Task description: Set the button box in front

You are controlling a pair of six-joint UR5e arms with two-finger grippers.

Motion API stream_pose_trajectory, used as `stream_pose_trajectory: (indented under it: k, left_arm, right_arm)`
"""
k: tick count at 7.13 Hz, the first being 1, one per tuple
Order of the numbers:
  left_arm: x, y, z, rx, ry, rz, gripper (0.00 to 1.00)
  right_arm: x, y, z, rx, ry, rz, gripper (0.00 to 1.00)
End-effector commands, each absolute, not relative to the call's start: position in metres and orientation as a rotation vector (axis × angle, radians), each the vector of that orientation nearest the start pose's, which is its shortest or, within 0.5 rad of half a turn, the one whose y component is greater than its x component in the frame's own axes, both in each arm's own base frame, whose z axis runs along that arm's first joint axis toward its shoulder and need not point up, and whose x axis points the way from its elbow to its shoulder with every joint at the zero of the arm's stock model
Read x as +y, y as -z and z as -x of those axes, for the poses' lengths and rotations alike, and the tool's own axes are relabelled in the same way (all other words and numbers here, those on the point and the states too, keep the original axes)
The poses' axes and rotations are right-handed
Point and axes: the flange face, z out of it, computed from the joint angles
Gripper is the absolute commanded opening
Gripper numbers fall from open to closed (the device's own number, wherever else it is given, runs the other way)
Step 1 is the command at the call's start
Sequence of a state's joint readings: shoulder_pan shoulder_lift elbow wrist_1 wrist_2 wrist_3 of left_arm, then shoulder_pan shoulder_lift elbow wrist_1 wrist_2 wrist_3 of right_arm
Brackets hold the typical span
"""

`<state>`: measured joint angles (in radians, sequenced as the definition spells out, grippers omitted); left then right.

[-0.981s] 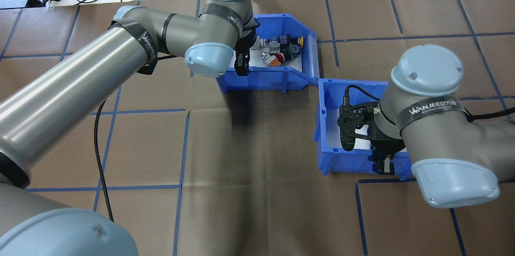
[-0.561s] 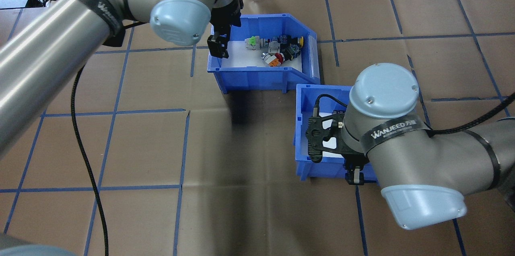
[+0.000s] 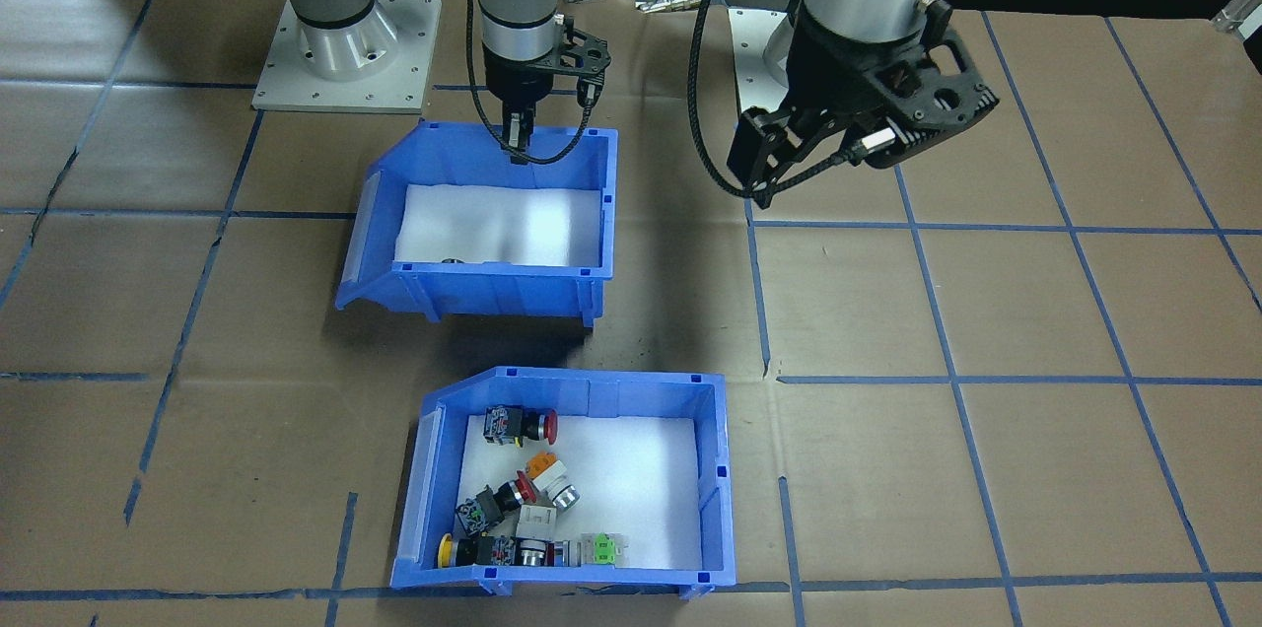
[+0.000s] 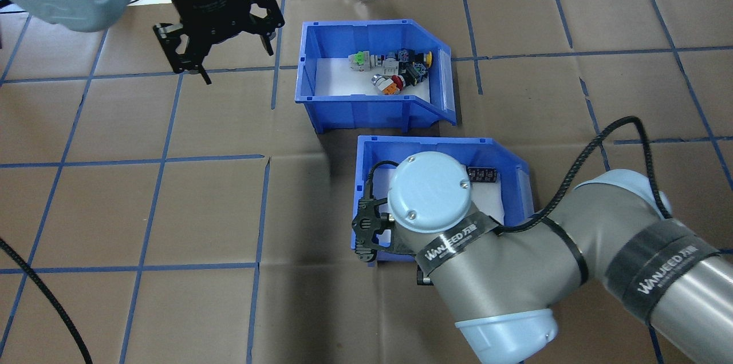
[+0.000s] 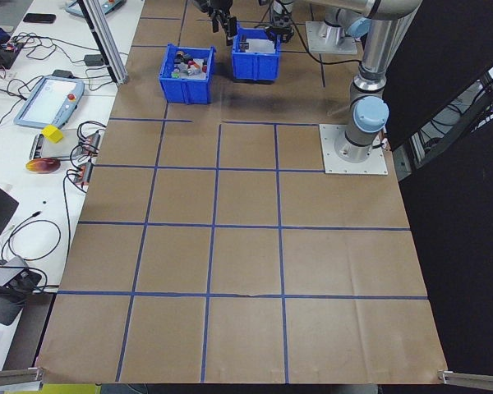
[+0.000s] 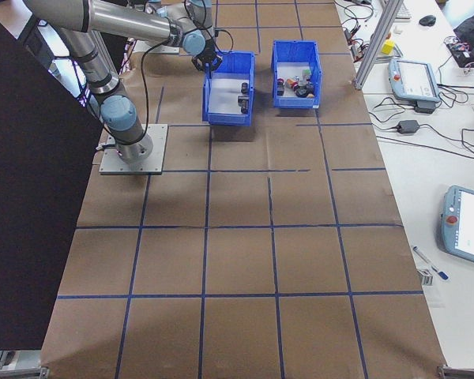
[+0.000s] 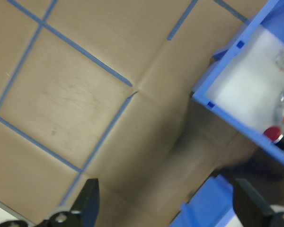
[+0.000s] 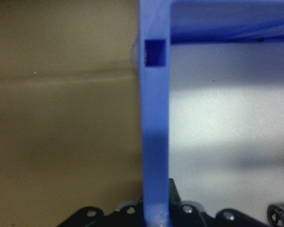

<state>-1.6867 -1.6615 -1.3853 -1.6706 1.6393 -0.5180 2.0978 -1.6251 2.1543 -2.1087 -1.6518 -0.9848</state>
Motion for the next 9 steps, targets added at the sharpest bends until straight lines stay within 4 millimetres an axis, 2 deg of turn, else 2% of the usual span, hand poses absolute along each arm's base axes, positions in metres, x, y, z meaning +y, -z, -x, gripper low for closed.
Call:
stream_pose_trajectory:
  k: [1,2,4,5,6,8,9]
  left_arm:
    - [-0.469,-0.52,0.148,3.075,-0.019,-0.014,0.99]
    - [-0.442,-0.515,0.141,3.069,-0.006,-0.203,0.99]
    - [-0.42,-0.501,0.141,3.131,-0.003,-0.378,0.99]
    - [-0.42,-0.506,0.134,3.127,0.02,-0.432,0.99]
    - [-0.423,-0.502,0.131,3.127,0.007,-0.442,0.99]
    - [-0.421,-0.506,0.131,3.123,0.019,-0.415,0.99]
    - [-0.423,-0.522,0.129,3.111,0.075,-0.334,1.0]
  right_arm:
    - [-0.288,-0.286,-0.334,2.346,0.012,2.214,0.1]
    - [-0.285,-0.282,-0.338,2.357,0.013,2.198,0.1]
    - [-0.281,-0.281,-0.342,2.338,0.005,2.221,0.13]
    - [-0.281,-0.281,-0.342,2.337,0.006,2.22,0.51]
    - [-0.279,-0.284,-0.341,2.339,0.015,2.221,1.0]
    - [-0.278,-0.298,-0.339,2.335,0.053,2.233,1.0]
    - [-0.275,-0.32,-0.335,2.344,0.116,2.233,1.0]
